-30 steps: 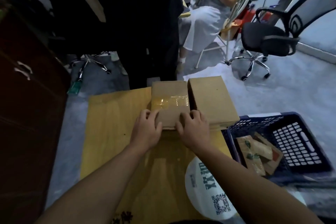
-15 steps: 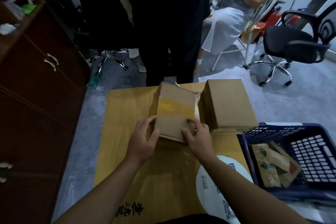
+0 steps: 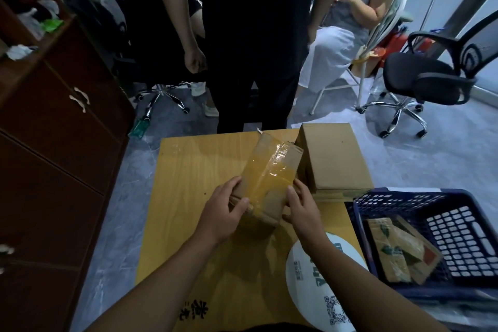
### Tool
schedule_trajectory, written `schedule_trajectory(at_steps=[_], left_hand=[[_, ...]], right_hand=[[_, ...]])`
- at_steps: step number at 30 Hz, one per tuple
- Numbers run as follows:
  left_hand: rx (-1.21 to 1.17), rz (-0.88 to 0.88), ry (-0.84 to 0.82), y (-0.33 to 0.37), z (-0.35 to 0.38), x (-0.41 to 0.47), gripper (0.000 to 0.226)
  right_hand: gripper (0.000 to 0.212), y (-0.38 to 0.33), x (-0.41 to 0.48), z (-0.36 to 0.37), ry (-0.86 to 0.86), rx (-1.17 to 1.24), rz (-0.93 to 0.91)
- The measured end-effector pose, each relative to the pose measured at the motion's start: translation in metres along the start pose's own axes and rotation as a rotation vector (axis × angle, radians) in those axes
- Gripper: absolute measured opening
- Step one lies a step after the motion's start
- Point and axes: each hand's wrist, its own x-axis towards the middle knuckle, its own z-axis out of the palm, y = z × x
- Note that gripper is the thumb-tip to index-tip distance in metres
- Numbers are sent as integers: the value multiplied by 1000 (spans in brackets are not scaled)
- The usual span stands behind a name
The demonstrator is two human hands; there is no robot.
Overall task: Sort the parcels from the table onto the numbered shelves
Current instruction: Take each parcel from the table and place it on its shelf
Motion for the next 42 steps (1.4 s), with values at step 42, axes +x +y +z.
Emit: schedule_trajectory(at_steps=[42], left_hand=[[82,243,-132,-17,-26,-29,62]], right_hand=[[81,-2,-46,13,134,15,236]])
